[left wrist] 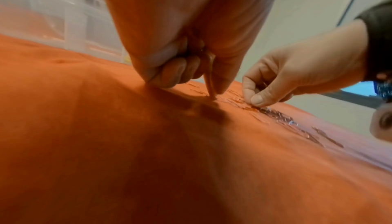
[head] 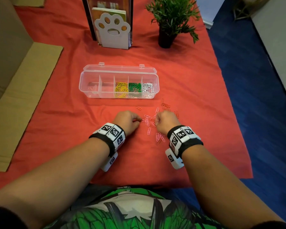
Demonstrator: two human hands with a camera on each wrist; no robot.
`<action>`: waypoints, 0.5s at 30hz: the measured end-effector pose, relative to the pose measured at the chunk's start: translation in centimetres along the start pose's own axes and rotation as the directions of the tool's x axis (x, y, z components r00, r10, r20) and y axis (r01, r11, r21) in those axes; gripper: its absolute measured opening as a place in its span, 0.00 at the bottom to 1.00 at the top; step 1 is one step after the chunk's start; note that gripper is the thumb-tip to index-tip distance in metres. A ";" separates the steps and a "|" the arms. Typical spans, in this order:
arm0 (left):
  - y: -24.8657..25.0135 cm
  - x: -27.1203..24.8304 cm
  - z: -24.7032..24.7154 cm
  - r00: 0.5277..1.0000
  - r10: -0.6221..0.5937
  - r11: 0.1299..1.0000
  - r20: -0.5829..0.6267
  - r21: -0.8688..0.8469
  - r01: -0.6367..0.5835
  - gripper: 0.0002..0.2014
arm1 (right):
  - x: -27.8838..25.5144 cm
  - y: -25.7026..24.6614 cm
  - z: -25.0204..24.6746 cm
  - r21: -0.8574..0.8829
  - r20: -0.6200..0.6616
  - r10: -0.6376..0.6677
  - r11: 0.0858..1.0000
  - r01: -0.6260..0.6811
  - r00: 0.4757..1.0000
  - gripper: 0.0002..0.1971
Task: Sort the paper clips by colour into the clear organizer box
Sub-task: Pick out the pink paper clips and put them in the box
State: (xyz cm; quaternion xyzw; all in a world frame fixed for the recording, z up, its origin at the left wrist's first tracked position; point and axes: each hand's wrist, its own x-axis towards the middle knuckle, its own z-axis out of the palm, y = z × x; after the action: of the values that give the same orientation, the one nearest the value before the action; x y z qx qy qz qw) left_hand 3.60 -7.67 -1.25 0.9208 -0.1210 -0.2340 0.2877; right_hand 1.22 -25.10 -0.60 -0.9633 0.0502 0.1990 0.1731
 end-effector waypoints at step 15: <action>-0.1 -0.3 0.1 0.997 0.071 0.950 0.025 0.303 -0.075 0.12 | 0.6 -1.0 0.0 -0.300 -0.146 -0.204 0.942 0.153 0.968 0.14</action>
State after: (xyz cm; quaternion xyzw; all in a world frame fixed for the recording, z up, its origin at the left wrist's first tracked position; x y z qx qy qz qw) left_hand 3.30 -7.53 -1.29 0.9474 -0.1912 -0.2081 0.1502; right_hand 1.91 -24.21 -0.53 -0.9924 -0.0518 0.1022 0.0441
